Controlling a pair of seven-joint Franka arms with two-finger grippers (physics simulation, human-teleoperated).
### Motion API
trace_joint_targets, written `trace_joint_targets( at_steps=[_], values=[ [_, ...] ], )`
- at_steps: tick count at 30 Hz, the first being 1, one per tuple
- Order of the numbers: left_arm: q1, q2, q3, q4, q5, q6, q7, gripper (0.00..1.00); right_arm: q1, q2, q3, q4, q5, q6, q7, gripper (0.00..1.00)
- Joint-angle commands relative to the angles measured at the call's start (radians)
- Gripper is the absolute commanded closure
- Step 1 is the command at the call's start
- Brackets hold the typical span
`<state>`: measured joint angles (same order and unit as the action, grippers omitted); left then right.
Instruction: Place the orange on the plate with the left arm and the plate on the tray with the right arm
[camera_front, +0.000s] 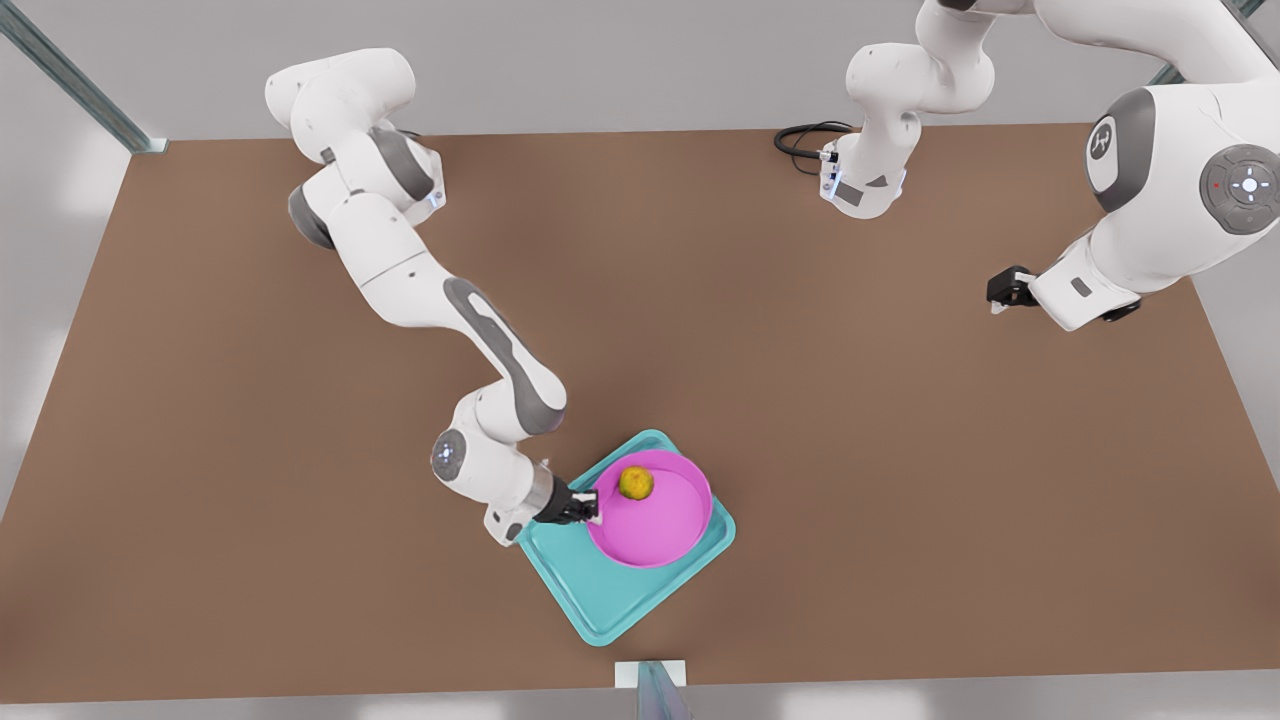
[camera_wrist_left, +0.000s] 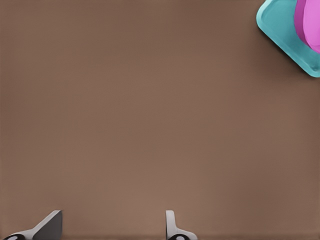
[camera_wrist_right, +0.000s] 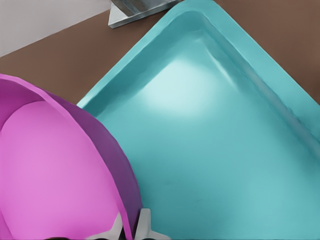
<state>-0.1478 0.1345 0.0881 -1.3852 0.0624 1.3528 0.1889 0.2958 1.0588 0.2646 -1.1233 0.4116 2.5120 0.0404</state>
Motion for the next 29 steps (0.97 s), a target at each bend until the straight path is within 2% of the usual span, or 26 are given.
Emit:
trace_joint_targets(
  at_steps=[1,9,10,14,16,17,18,19,20,21,24,29],
  values=[
    [-0.001,-0.001,-0.001,0.000,0.000,-0.001,0.003,0.00,-0.004,0.000,-0.001,0.000,-0.007,0.002,0.194,0.79],
    [-0.001,-0.003,-0.001,0.000,0.000,-0.001,0.003,0.00,-0.032,0.006,-0.015,-0.013,-0.008,0.004,0.193,0.79],
    [-0.001,-0.004,-0.001,0.000,0.000,-0.003,0.003,0.00,-0.032,0.006,-0.015,-0.015,-0.010,0.008,0.185,0.00],
    [-0.001,-0.004,-0.001,0.000,0.000,-0.003,0.003,0.00,-0.030,-0.003,-0.015,-0.021,-0.013,0.015,0.184,0.00],
    [-0.001,-0.003,-0.001,0.000,-0.001,-0.003,0.003,0.00,-0.047,-0.094,-0.015,-0.085,-0.020,-0.004,0.181,0.00],
    [-0.001,-0.004,-0.001,0.000,-0.001,-0.003,0.003,0.00,-0.078,-0.170,-0.015,-0.162,-0.077,-0.073,0.168,0.00],
    [-0.001,-0.003,-0.001,0.000,-0.001,-0.003,0.003,0.00,-0.128,-0.272,-0.015,-0.226,-0.181,-0.287,0.116,0.00],
    [-0.001,-0.003,-0.001,0.000,0.000,-0.004,0.003,0.00,-0.199,-0.354,-0.015,-0.221,-0.281,-0.613,0.046,0.00],
    [-0.001,-0.003,-0.001,0.000,-0.001,-0.004,0.003,0.00,-0.239,-0.482,-0.048,-0.220,-0.431,-0.861,-0.033,0.00],
    [-0.001,-0.003,-0.001,0.000,0.000,-0.004,0.003,0.00,-0.260,-0.624,-0.108,-0.217,-0.497,-0.987,-0.069,0.00],
    [-0.001,-0.003,-0.001,0.000,-0.001,-0.011,0.000,0.00,-0.366,-0.839,-0.128,-0.219,-0.551,-1.167,-0.105,0.00],
    [0.001,0.000,0.001,0.005,0.002,-0.038,0.003,0.00,-0.383,-0.882,-0.128,-0.217,-0.540,-1.207,-0.109,0.00]
  ],
)
